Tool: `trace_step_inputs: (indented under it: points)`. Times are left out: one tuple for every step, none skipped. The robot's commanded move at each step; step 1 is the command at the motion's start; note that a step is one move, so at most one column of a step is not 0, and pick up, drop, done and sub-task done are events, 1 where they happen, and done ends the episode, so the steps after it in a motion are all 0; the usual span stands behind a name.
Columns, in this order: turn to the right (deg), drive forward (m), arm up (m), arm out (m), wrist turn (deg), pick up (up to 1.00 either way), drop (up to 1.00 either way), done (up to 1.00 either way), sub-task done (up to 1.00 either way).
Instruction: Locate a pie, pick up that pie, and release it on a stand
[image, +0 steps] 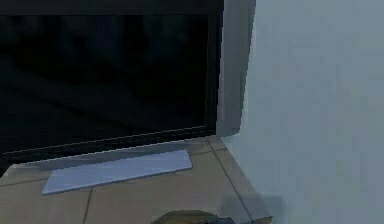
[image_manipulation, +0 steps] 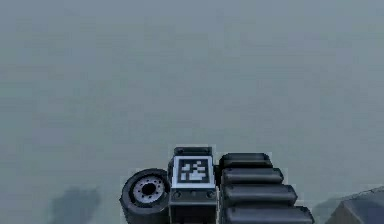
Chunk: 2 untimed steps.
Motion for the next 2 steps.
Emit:
trace_step_inputs:
  points:
    - [-45.0,0.00,0.00,0.00,0.0,0.00,0.00,0.00,0.00]
    - [-45.0,0.00,0.00,0.00,0.0,0.00,0.00,0.00,0.00]
